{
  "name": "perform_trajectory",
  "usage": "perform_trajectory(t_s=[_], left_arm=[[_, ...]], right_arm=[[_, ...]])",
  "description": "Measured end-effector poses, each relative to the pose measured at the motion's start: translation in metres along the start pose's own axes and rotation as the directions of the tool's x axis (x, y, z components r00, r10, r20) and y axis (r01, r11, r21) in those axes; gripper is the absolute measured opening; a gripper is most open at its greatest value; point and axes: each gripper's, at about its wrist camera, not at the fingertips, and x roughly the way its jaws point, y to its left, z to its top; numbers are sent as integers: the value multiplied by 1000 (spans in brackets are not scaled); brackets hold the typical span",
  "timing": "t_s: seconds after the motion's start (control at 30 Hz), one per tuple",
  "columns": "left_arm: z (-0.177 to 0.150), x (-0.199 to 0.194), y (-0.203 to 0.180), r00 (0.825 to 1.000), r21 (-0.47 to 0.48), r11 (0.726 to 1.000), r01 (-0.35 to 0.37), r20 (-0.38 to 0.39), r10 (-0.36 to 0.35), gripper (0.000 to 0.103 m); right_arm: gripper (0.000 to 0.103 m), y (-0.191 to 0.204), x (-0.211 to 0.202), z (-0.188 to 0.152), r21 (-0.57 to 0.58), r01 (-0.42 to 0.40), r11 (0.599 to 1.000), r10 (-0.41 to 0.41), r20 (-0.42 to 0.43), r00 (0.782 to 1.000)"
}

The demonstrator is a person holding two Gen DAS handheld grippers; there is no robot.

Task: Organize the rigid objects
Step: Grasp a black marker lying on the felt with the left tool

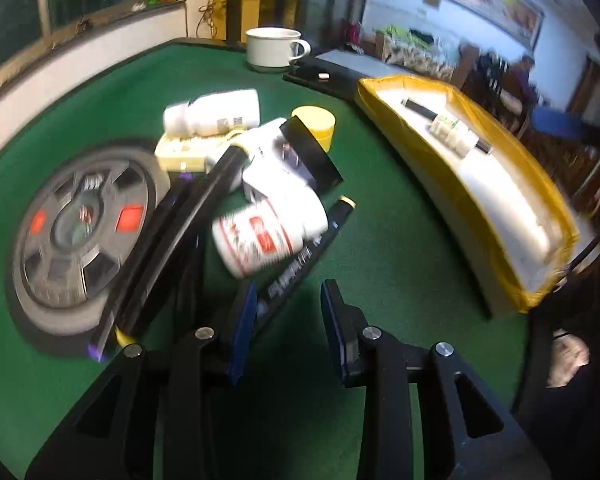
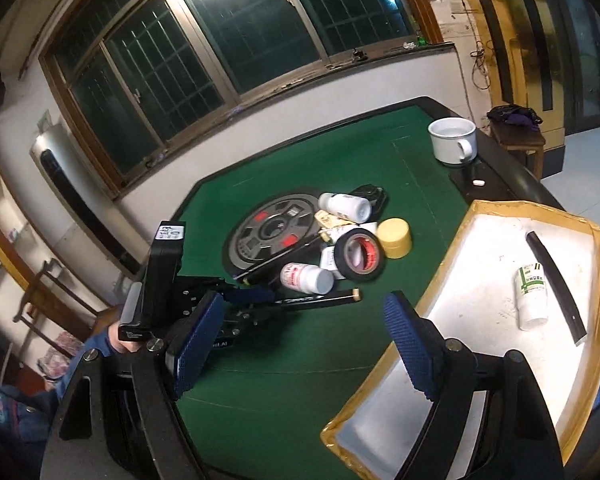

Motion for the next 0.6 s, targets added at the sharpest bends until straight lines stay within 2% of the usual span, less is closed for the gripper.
perform_trajectory(t_s=[0.07, 0.17, 0.23, 0.27, 0.3, 0.4, 0.5, 0.6], left_arm=[[8, 17, -4, 998, 20, 1000, -24, -53, 25, 30], [11, 26, -8, 998, 50, 998, -37, -40, 39, 31], [6, 22, -10, 998, 33, 999, -33, -53, 34, 19], [2, 20, -13, 998, 29, 999, -26, -56, 28, 16], [-5, 14, -15, 998, 9, 999, -31, -54, 31, 12], [-35, -10, -20, 998, -75, 997, -12, -59, 7, 12], [-64, -31, -12, 1000, -174, 985, -5, -19, 2, 12], [-73, -38, 4, 1000, -244, 970, -17, 16, 21, 12]], right_arm=[[78, -3, 2, 2, 20, 5, 1000, -5, -10, 1000], [78, -7, -7, 2, 33, 34, 999, -34, -2, 999], [78, -11, -13, 1, 48, 50, 998, -50, 2, 999], [78, -14, -15, 2, 56, 60, 997, -60, -1, 998], [78, -15, -14, 4, 61, 64, 996, -64, -5, 998], [78, -12, -8, 14, 60, 48, 997, -47, -20, 999], [78, 3, 9, 23, 32, 16, 999, -14, -50, 999], [78, 9, 38, 27, 45, 28, 999, -21, -136, 990]])
